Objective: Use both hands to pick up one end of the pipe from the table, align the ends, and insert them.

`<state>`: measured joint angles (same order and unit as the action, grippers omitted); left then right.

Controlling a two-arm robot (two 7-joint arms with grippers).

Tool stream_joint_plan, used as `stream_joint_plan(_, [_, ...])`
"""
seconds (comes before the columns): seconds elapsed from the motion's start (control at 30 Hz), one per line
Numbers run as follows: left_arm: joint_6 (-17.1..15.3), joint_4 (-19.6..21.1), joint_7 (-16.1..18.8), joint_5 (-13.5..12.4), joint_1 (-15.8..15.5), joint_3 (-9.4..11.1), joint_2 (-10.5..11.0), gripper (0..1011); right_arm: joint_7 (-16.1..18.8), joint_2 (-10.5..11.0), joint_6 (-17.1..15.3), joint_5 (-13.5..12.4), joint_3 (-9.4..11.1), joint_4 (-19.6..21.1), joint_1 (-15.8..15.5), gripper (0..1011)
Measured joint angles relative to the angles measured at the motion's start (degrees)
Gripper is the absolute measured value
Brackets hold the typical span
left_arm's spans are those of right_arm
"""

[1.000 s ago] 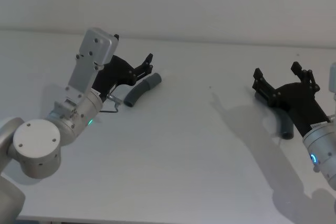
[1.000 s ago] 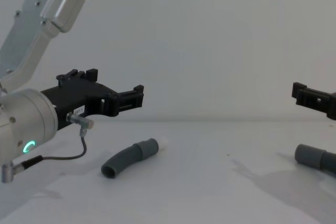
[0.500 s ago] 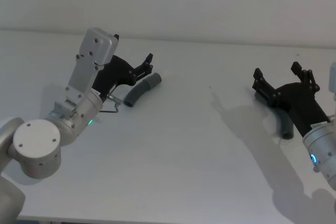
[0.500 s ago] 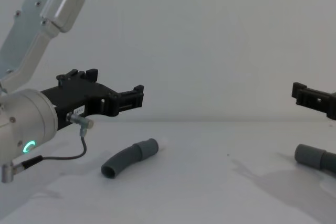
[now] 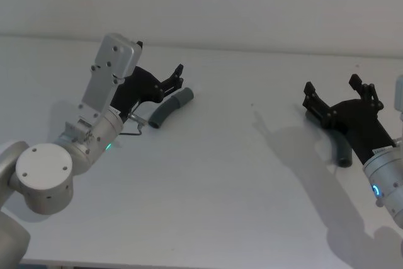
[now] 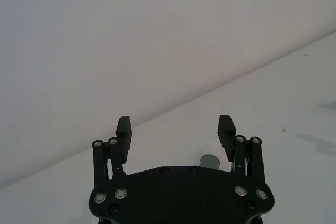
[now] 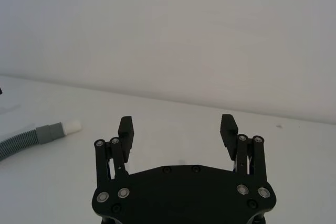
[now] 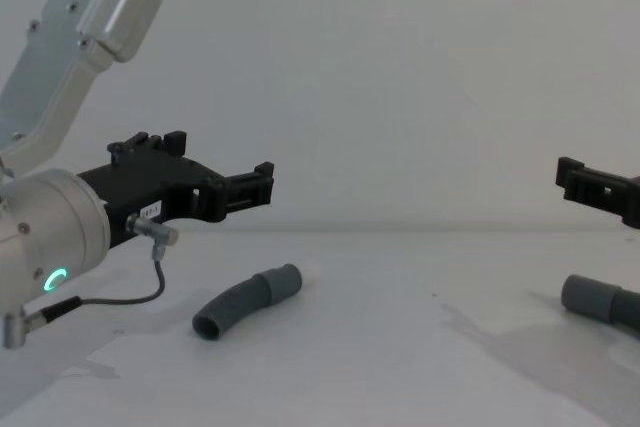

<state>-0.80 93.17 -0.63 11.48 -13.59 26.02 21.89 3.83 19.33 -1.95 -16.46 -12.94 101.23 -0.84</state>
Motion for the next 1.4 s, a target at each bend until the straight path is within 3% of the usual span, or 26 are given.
stream_joint_plan(0.67, [-0.1,0.0,0.0,0.0,0.0,0.0,0.0,1000,0.0,0.0,0.0,0.0,0.0,0.0,0.0,1004])
stream_joint_plan(0.83, [-1.5,0.5,0.0,-0.2,0.0,0.0,0.0,1000,0.0,0.0,0.0,0.0,0.0,0.0,0.0,1004])
stream_joint_plan(1.07, [-7.3,2.6,0.1,-0.5,-0.2,0.1,0.7,1000,0.0,0.0,0.0,0.0,0.0,0.0,0.0,1004])
stream_joint_plan(1.13, [-10.8,3.7,0.0,-0.5,-0.4,0.0,1.1,1000,0.0,0.0,0.0,0.0,0.0,0.0,0.0,1004])
stream_joint_plan(1.2, [-11.7,4.1,-0.1,-0.5,-0.5,0.0,1.3,1000,0.0,0.0,0.0,0.0,0.0,0.0,0.0,1004])
stream_joint_plan(1.27, [-15.1,5.1,-0.5,-0.5,-0.8,-0.3,1.9,1000,0.0,0.0,0.0,0.0,0.0,0.0,0.0,1004])
stream_joint_plan(1.4, [-18.7,6.0,-1.0,-0.4,-1.2,-0.6,2.6,1000,0.0,0.0,0.0,0.0,0.0,0.0,0.0,1004])
